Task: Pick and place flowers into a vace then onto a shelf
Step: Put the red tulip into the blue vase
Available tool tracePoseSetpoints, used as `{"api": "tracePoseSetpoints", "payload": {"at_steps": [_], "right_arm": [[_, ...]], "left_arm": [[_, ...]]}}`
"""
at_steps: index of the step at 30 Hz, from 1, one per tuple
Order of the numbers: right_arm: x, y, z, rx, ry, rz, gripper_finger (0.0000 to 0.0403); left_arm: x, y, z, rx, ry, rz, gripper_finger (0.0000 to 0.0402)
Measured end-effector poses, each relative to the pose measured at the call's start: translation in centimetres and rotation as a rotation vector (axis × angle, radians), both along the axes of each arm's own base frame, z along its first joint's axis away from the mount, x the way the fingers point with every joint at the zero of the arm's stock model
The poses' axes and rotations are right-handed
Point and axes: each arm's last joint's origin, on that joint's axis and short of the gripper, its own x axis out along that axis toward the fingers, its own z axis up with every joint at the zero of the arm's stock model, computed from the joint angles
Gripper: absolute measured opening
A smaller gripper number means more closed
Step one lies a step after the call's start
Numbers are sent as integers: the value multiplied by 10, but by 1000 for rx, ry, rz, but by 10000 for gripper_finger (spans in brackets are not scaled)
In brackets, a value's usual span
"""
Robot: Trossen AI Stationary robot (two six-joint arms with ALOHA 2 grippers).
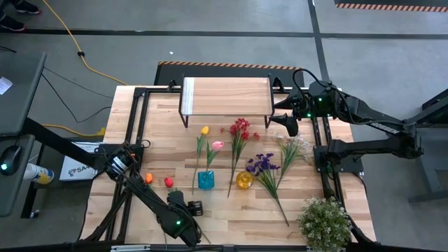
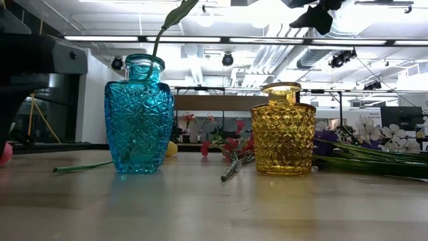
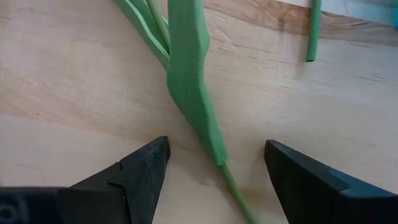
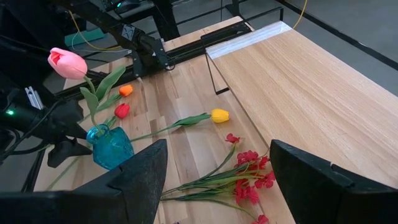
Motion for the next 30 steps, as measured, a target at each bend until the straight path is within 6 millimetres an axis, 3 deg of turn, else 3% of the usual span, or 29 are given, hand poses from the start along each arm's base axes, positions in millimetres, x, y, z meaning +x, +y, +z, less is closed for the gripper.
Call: {"api": "tracePoseSetpoints", "payload": {"at_steps": [19,23,30], "right_arm": [[0,0,0,-2,0,1,273],[0,0,0,-4,0,2,273],[0,0,0,-4,1,2,273]], "left_arm": [[8,9,0,-47,46,34,294],[9,9,0,-52,45,36,247],[8,10,0,-48,55,37,110]]}}
